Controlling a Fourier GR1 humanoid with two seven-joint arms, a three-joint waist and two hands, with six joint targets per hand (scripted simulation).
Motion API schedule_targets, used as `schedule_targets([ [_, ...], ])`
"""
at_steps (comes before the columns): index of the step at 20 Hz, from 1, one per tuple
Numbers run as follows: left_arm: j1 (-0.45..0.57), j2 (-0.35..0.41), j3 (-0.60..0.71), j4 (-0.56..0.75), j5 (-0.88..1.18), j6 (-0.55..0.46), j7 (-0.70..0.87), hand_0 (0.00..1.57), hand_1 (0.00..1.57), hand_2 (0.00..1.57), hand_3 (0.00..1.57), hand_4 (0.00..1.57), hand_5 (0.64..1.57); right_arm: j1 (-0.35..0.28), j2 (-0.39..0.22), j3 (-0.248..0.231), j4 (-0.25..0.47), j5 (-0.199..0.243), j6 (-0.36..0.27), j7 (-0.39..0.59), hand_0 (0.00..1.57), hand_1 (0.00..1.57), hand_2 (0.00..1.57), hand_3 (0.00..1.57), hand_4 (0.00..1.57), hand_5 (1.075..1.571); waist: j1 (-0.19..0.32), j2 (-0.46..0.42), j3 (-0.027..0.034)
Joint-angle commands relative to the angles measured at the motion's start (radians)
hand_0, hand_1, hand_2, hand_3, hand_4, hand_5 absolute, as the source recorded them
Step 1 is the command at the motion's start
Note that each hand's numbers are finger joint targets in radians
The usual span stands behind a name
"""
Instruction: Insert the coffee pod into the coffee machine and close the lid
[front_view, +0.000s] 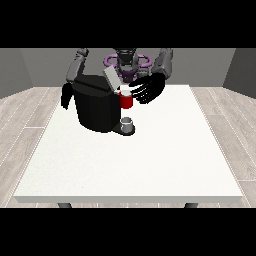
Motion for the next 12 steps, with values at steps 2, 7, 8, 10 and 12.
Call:
schedule_targets([
  [2, 0.165, -0.093, 0.004, -0.031, 0.075, -0.041, -0.124, 0.0, 0.0, 0.0, 0.0, 0.0, 1.571, 0.102, -0.009, -0.033, 0.06, -0.016, 0.01, -0.04, 0.0, 0.0, 0.0, 0.0, 0.35, 1.571, 0.09, -0.093, -0.0006],
  [7, 0.331, -0.17, 0.035, -0.071, 0.178, -0.107, -0.195, 0.0, 0.0, 0.0, 0.0, 0.0, 1.571, 0.185, -0.049, -0.093, 0.128, -0.054, 0.053, -0.102, 0.0, 0.0, 0.0, 0.0, 0.26, 1.571, 0.204, -0.205, -0.0004],
  [8, 0.387, -0.273, 0.007, -0.082, 0.166, -0.038, -0.199, 0.0, 0.0, 0.0, 0.0, 0.0, 1.571, 0.188, -0.044, -0.092, 0.139, -0.053, 0.047, -0.09, 0.0, 0.0, 0.0, 0.0, 0.26, 1.571, 0.212, -0.247, -0.0003],
  [10, 0.503, -0.266, 0.016, -0.072, 0.202, -0.109, -0.278, 0.0, 0.0, 0.0, 0.0, 0.14, 1.571, 0.259, -0.023, -0.065, 0.106, -0.033, 0.033, -0.08, 0.0, 0.0, 0.0, 0.0, 0.27, 1.571, 0.225, -0.341, -0.002],
  [12, 0.567, -0.272, 0.03, -0.052, 0.224, -0.123, -0.245, 0.0, 0.0, 0.0, 0.0, 0.23, 1.571, 0.29, 0.019, -0.034, 0.083, -0.024, 0.023, -0.048, 0.0, 0.0, 0.0, 0.0, 0.23, 1.571, 0.218, -0.41, -0.0017],
])
